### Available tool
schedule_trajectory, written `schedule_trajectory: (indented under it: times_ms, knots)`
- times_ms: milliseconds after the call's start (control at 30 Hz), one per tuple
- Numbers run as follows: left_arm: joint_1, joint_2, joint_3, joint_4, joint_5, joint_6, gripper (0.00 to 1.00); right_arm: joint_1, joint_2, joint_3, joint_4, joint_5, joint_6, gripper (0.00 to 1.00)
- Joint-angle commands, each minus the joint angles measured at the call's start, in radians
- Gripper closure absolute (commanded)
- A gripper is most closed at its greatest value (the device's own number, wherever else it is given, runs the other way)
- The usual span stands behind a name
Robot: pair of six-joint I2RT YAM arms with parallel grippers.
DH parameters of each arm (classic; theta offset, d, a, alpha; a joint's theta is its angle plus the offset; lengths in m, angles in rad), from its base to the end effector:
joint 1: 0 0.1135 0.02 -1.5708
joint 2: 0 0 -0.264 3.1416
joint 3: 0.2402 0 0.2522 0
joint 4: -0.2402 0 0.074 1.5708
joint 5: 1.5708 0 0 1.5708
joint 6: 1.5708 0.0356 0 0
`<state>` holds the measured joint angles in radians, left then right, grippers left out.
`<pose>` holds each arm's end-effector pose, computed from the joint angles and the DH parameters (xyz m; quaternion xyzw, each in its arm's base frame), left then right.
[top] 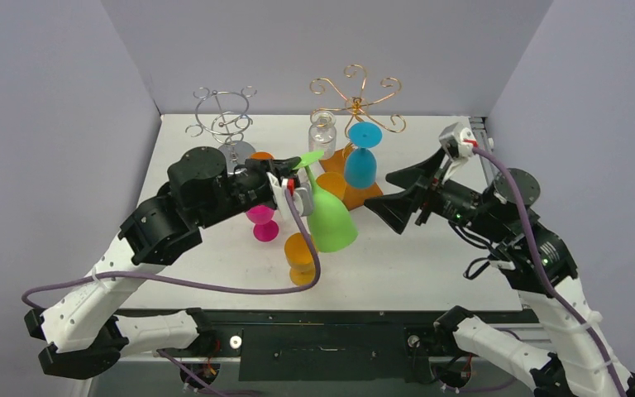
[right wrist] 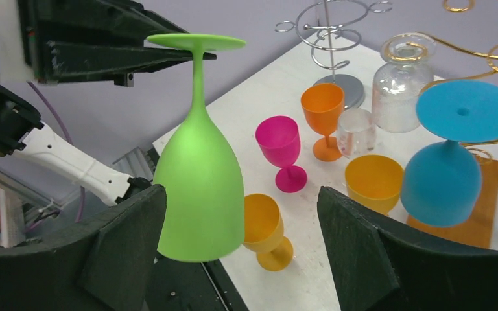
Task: Place the wine glass upside down on the wine glass rack
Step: Turn the wine glass upside down at the wine rack.
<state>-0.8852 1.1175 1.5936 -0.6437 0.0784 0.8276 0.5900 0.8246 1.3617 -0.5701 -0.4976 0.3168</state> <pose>0.1261 -0.1586 0.4982 0.5932 0.4809 -0.0485 0.6438 0.0951 0.0841 0.4808 -0.2645 0.6667 0.4543 0.5283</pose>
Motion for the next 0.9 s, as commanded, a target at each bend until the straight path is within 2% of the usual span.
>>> schedule_trajectory:
  times_ms: [0, 167, 667, 867]
  knots:
    - [-0.084, -0.030, -0.037, 0.235, -0.144, 0.235, 1.00, 0.042, 0.094, 0.000, 0.132, -0.046, 0.091, 0.18]
    - [-0.122, -0.016, -0.019, 0.263, -0.160, 0.303, 1.00, 0.132, 0.122, -0.040, 0.187, -0.020, 0.060, 0.18]
    - [-0.157, 0.014, 0.018, 0.264, -0.158, 0.368, 1.00, 0.134, 0.152, -0.170, 0.276, -0.230, -0.042, 0.17]
    - [-0.168, 0.031, 0.031, 0.271, -0.158, 0.365, 1.00, 0.133, 0.148, -0.179, 0.329, -0.255, -0.045, 0.17]
